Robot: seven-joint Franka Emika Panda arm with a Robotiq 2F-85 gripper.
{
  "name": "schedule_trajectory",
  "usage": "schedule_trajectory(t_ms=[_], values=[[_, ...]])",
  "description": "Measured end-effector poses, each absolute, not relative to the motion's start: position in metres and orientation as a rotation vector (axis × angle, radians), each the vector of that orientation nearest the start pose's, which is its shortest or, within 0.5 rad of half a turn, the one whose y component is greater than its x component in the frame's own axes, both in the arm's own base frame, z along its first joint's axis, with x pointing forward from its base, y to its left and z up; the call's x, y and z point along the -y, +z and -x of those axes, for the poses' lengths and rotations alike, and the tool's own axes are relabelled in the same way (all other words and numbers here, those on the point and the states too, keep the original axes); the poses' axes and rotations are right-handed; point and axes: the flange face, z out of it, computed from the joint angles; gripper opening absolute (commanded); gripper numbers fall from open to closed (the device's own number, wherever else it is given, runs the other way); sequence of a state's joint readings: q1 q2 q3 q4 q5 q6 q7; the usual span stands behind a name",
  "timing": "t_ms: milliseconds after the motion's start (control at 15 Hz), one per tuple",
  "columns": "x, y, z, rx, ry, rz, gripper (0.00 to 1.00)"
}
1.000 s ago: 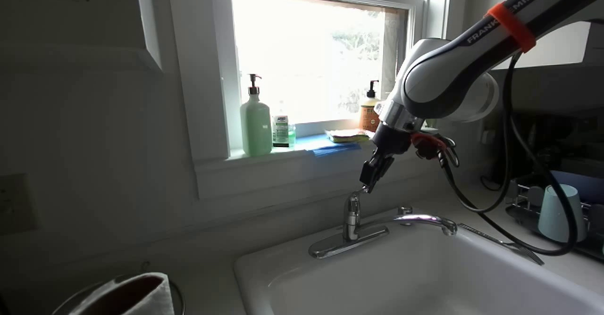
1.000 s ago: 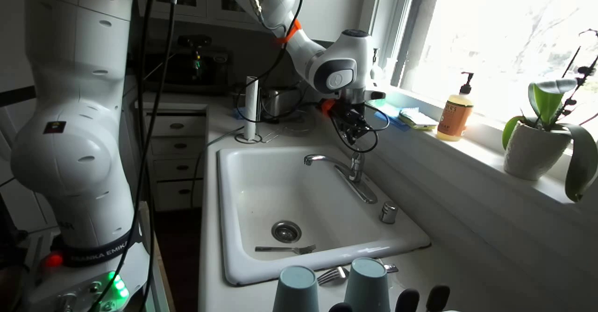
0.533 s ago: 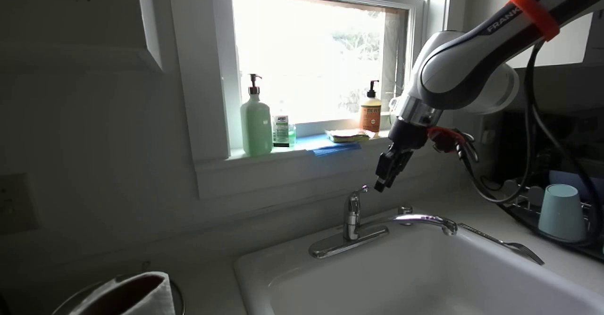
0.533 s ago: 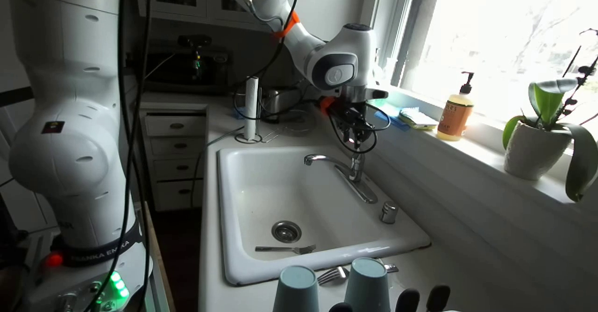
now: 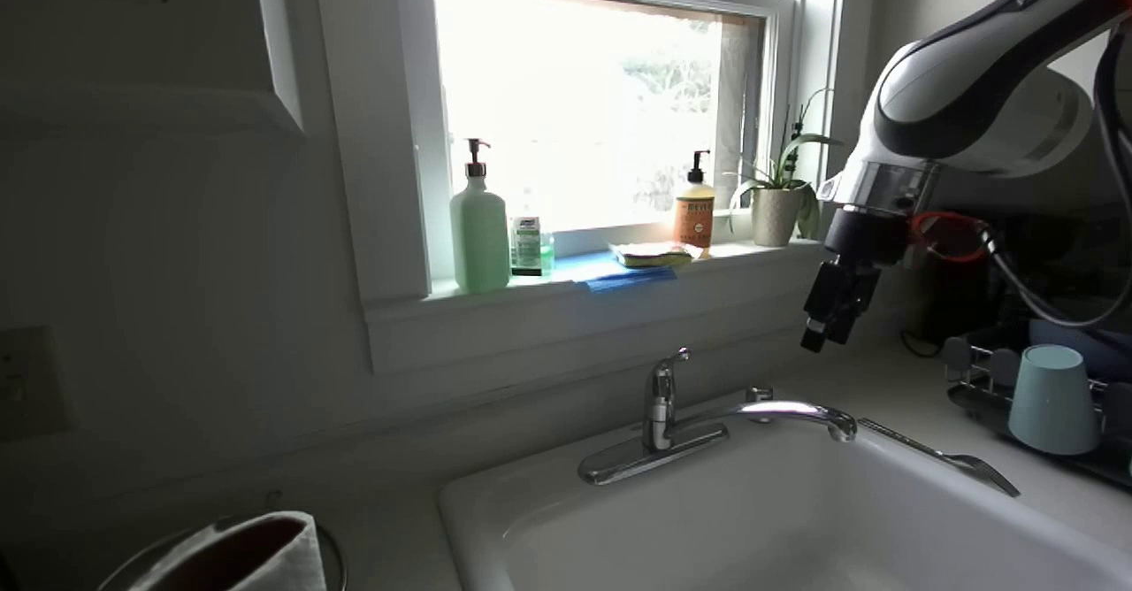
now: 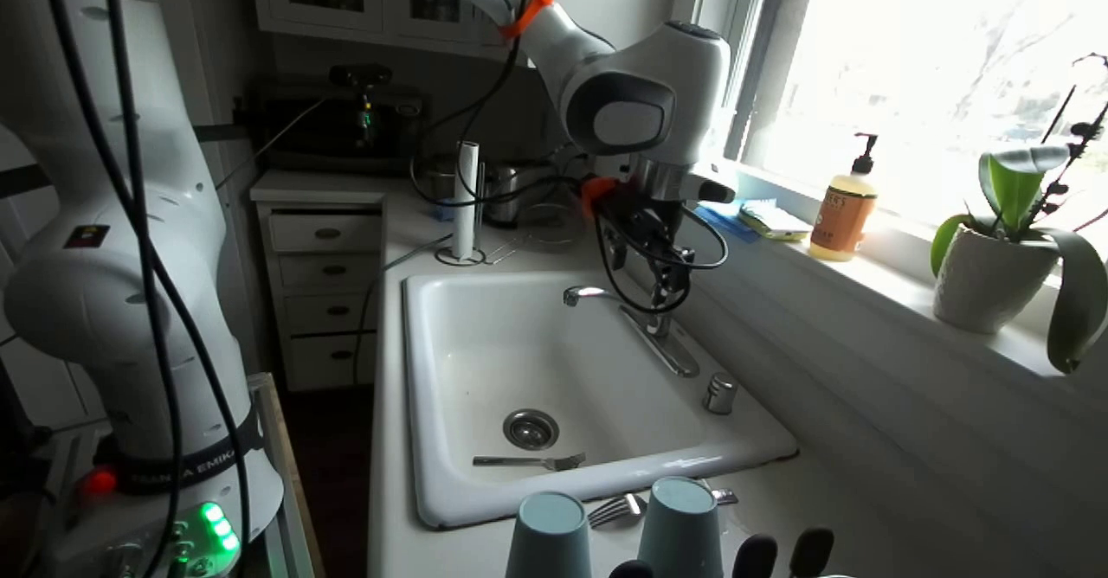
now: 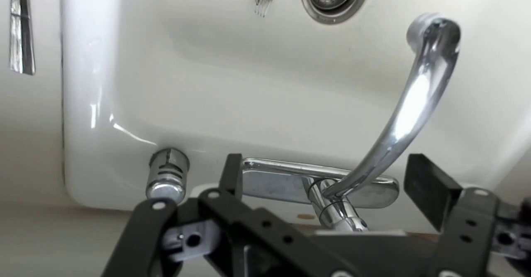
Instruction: Pick up the silver fork from the kitchen counter and rinse it with running water, put the silver fork back on the kitchen counter, close the tap
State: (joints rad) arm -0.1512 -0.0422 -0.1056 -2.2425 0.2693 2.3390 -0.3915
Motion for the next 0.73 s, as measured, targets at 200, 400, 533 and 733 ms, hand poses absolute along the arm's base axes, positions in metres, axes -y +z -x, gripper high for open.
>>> schedule_trajectory(t_ms=[200,400,533,733], values=[[0.142,0.409,-0.493,-0.096,-0.280,2.914,1.00],[0.154,0.421,-0.474,-0.140,-0.262,2.873,1.00],[0.163,0.429,-0.462,-0.173,-0.255,2.837,1.00],[0.172,0.441,-0.447,-0.201,-0.247,2.781,1.00]])
